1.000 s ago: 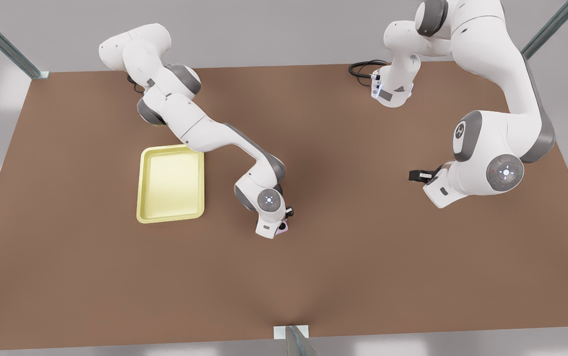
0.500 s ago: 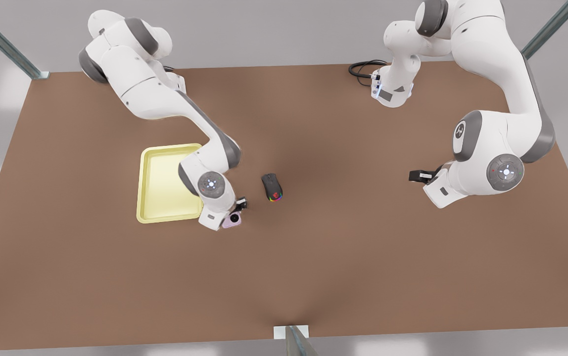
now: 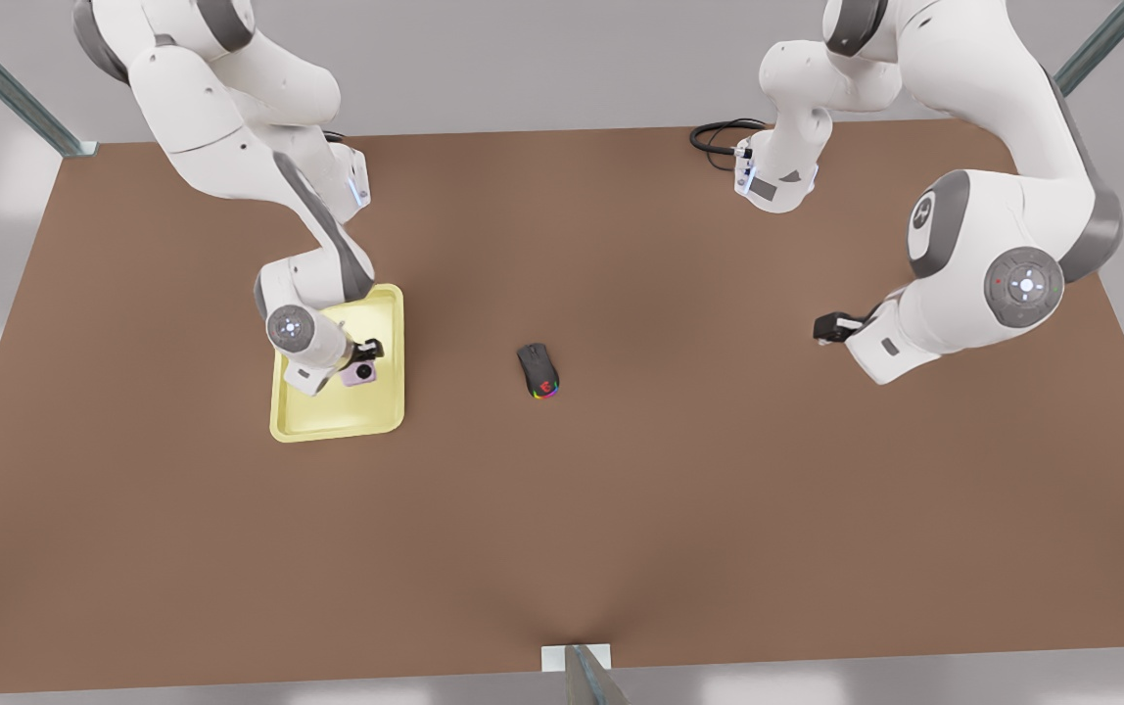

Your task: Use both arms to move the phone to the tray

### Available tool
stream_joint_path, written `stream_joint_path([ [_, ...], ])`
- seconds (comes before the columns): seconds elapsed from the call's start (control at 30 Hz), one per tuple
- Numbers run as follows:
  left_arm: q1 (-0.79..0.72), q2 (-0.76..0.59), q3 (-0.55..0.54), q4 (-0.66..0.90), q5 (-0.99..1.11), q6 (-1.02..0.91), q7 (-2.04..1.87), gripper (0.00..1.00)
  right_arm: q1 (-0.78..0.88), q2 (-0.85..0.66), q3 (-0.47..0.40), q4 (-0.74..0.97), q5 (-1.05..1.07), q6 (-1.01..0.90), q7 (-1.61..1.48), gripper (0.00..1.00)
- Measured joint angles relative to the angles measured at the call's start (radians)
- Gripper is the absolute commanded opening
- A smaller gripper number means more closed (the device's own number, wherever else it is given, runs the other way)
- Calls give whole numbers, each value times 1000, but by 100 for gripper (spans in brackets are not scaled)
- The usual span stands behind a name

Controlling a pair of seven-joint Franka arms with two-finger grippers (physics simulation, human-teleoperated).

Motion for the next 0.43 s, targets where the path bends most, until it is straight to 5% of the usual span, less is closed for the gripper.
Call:
stream_joint_path([
  [0.1,0,-23,0,-15,2,17,-1,100,-22,-21,-4,53,-2,27,-29,100],
  [0.3,0,-43,-1,-21,4,33,-3,100,45,-26,-75,825,-9,-451,-48,100],
  [0.43,0,-43,-1,-21,13,32,-2,100,51,-30,-108,937,-8,-699,-51,100],
])
